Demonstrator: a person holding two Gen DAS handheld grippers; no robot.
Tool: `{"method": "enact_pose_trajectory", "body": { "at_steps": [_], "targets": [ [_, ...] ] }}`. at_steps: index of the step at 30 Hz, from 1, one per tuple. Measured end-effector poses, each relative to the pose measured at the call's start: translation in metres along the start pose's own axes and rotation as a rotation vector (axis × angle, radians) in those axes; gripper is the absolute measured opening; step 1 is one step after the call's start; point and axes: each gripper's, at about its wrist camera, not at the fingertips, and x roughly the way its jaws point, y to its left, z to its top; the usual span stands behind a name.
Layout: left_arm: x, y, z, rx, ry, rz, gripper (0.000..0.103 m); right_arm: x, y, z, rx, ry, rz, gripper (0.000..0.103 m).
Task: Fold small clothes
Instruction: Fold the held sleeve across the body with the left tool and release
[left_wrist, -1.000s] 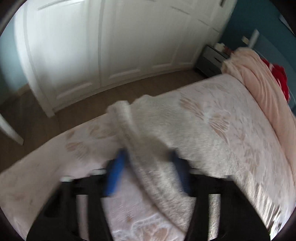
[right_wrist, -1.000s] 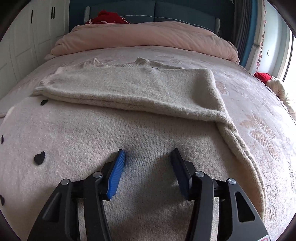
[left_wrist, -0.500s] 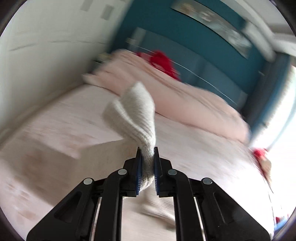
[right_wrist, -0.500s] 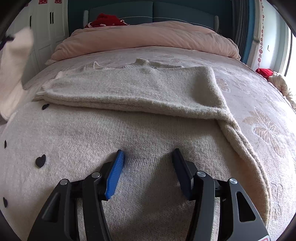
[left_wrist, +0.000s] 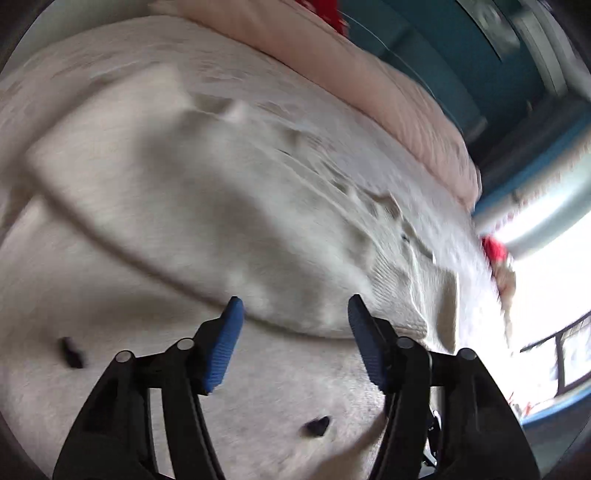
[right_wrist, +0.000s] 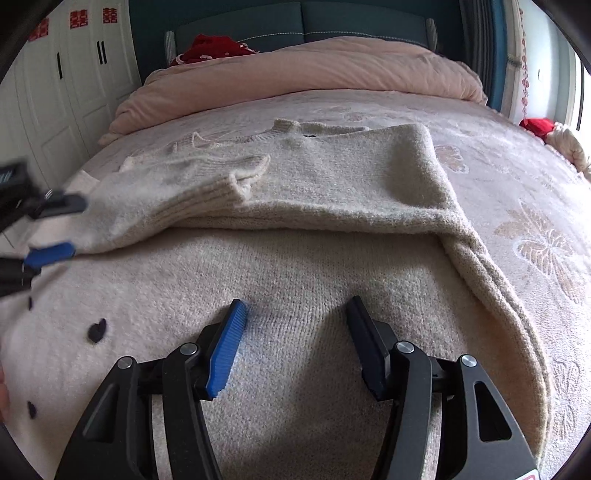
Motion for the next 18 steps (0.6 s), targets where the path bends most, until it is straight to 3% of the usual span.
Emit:
{"method": "enact_pose_trajectory", "body": {
  "at_steps": [3,5,7,9,13,14,17,18],
  "targets": [
    [-0.023,0.042,0.019,-0.099,-0.054,0.032,0.059,-0.015,-0.003,0.014,0.048,-0.011,0.087,0.059],
    [-0.034,0.069,0.035,-0.150,-0.078,0.057,0.063,-0.019,-0.006,0.029,0.126,-0.009,0.166,0.066],
    [-0.040,0.093,0.047,-0.219,-0.082,0.080,0.063,-0.011,-0.003,0.048,0.216,0.031,0.242,0.066],
    [-0.047,0.116,0.056,-0.315,-0.089,0.053,0.063,0.001,0.004,0.064,0.279,0.066,0.312,0.066],
    [-0.049,0.131,0.054,-0.379,-0.108,0.029,0.063,0.034,0.022,0.079,0.321,0.171,0.307,0.064],
    [-0.047,0.130,0.056,-0.375,-0.111,0.030,0.063,0.041,0.025,0.080,0.327,0.191,0.292,0.057],
    [-0.045,0.131,0.060,-0.400,-0.113,0.013,0.063,0.049,0.035,0.081,0.332,0.209,0.282,0.008],
    [-0.045,0.131,0.063,-0.417,-0.121,-0.009,0.062,0.047,0.038,0.084,0.334,0.199,0.291,0.008]
  ]
}}
